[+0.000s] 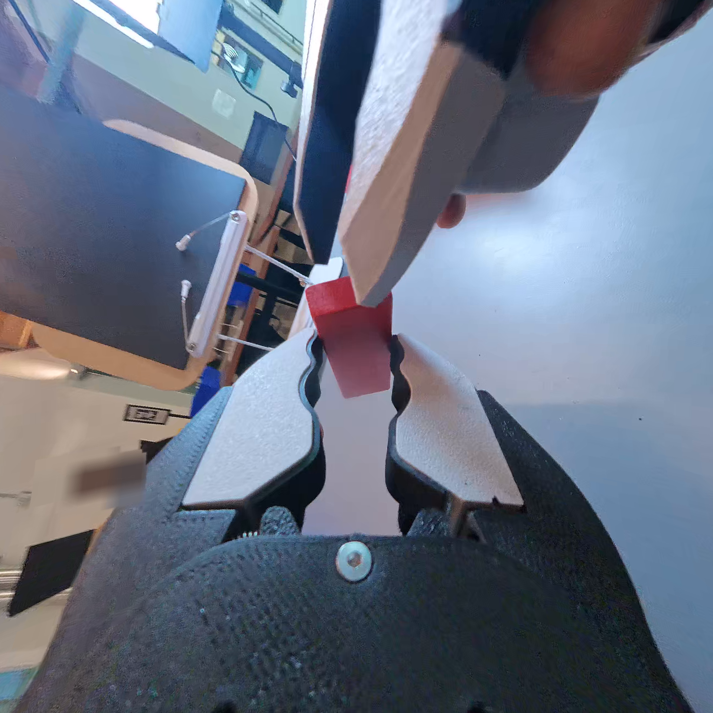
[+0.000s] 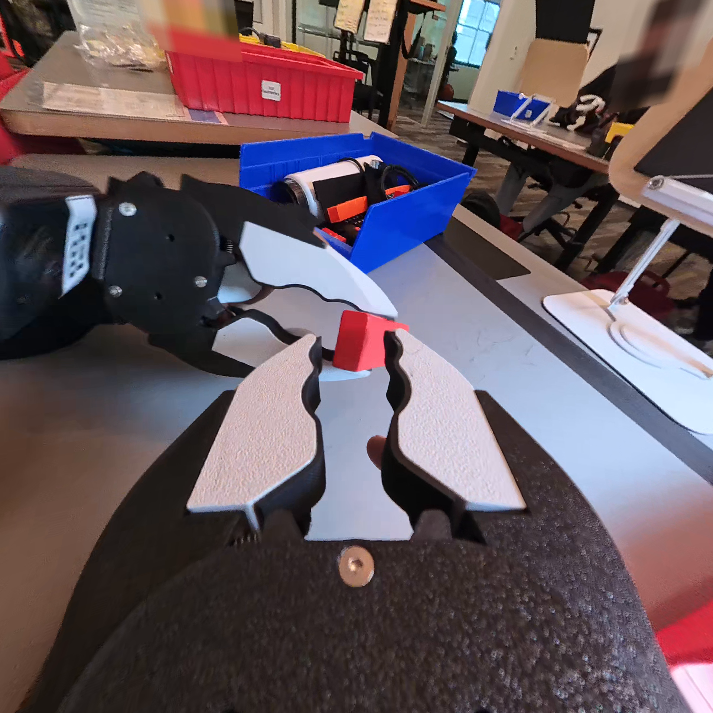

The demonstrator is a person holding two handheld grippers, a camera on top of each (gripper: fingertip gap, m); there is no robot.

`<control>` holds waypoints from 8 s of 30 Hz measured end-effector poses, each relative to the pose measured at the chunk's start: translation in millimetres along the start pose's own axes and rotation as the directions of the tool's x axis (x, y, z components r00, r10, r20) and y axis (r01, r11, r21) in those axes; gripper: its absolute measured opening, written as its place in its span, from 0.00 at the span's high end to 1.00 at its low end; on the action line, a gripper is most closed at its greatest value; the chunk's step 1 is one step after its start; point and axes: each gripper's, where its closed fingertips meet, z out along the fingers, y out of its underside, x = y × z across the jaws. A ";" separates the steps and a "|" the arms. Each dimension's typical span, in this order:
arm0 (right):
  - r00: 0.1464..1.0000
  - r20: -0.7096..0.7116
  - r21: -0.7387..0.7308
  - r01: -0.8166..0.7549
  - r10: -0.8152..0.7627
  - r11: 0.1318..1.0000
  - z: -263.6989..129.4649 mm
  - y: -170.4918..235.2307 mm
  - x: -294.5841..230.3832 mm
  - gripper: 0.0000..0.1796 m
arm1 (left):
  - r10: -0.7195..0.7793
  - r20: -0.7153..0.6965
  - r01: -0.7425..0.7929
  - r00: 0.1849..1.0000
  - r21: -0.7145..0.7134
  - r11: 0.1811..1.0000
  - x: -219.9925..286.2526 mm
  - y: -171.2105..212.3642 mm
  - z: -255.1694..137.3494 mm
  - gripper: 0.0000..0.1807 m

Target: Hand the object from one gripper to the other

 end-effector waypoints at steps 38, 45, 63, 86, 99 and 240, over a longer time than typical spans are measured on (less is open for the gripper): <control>0.318 -0.258 -0.192 0.909 -0.912 0.371 0.5 1.9 -10.2 0.90 | -0.669 -0.648 0.929 -0.365 -0.303 -0.212 -25.6 -27.4 -18.3 0.87; 0.617 -0.125 -0.284 0.728 -0.777 0.624 6.3 26.4 12.8 0.60 | -0.888 -0.452 0.949 0.082 -0.236 0.208 -3.3 6.8 -1.5 0.90; 0.633 -0.095 -0.339 0.705 -0.768 0.623 9.6 32.7 12.5 0.38 | -0.874 -0.397 0.879 0.281 -0.258 0.400 15.3 -2.0 0.2 0.91; 0.641 -0.186 -0.358 0.662 -0.745 0.659 15.7 36.1 25.6 0.41 | -0.817 -0.483 0.877 0.316 -0.179 0.445 16.1 -26.0 -7.3 0.80; 0.945 -0.323 0.201 0.118 -0.047 0.973 -87.6 -31.4 119.8 0.41 | -0.903 -0.373 0.963 0.213 -0.077 0.259 -36.9 49.8 -1.9 0.73; 0.885 0.369 -0.054 -0.284 0.283 0.957 -12.2 20.5 -4.7 0.39 | -0.668 -0.699 0.924 0.256 -0.027 0.382 2.5 -52.9 -29.9 0.55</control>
